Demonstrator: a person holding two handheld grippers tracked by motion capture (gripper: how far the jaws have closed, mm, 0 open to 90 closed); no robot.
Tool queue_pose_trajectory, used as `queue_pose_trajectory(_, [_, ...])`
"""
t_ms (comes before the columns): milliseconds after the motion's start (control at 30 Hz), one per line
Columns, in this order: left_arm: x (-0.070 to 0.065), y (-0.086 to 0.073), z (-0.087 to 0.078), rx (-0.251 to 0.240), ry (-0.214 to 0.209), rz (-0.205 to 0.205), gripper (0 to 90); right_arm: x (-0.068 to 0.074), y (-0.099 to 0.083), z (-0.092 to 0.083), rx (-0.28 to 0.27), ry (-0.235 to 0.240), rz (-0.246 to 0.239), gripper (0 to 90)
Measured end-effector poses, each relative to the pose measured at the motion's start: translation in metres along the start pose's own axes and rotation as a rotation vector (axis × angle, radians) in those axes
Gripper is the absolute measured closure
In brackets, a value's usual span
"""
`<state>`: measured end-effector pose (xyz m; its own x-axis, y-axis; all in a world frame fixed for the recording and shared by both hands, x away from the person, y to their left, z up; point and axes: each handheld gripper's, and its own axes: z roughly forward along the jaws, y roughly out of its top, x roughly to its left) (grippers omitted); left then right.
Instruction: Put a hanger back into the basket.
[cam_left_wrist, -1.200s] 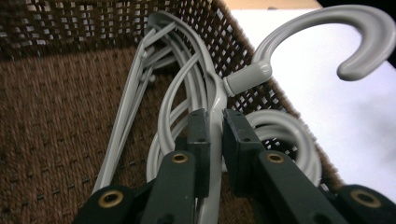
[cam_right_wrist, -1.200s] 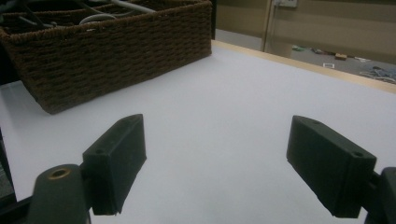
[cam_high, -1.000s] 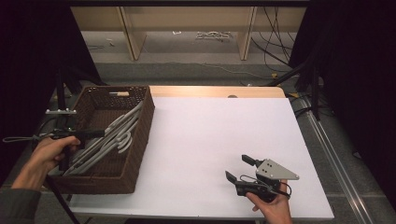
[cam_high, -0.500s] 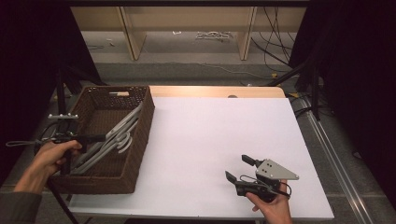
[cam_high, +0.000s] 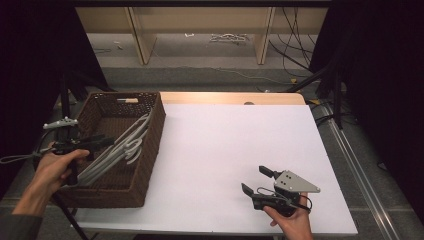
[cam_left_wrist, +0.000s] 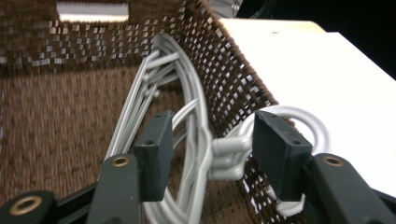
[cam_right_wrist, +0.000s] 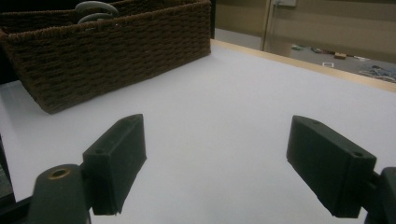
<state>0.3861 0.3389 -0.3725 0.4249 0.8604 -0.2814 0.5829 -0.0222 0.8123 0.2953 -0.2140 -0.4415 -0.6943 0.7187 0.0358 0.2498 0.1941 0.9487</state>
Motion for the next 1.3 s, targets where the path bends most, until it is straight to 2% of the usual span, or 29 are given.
queue_pose_trajectory(200, [-0.016, 0.000, -0.002, -0.049, -0.005, 0.002, 40.6, 0.000, 0.000, 0.000, 0.004, 0.002, 0.005, 20.7])
queue_pose_trajectory(333, [-0.028, -0.002, 0.000, -0.056, -0.008, 0.037, 37.6, 0.000, 0.000, 0.000, 0.003, 0.001, 0.009, 20.6])
queue_pose_trajectory(533, [-0.049, -0.004, 0.003, -0.082, -0.034, 0.087, 33.7, 0.000, 0.000, -0.001, 0.004, 0.002, 0.006, 20.6])
queue_pose_trajectory(733, [-0.069, -0.009, 0.005, -0.132, -0.059, 0.121, 30.8, 0.000, 0.000, -0.001, 0.002, 0.003, 0.003, 20.6])
queue_pose_trajectory(967, [-0.094, -0.015, 0.005, -0.176, -0.074, 0.198, 24.6, 0.000, 0.000, -0.001, -0.009, 0.012, 0.011, 20.6])
queue_pose_trajectory(1100, [-0.107, -0.018, 0.005, -0.181, -0.091, 0.219, 20.9, 0.000, 0.000, 0.001, -0.020, 0.019, 0.002, 20.5])
queue_pose_trajectory(1300, [-0.124, -0.023, 0.006, -0.186, -0.109, 0.254, 19.2, 0.000, 0.001, -0.001, 0.004, 0.012, -0.004, 20.5])
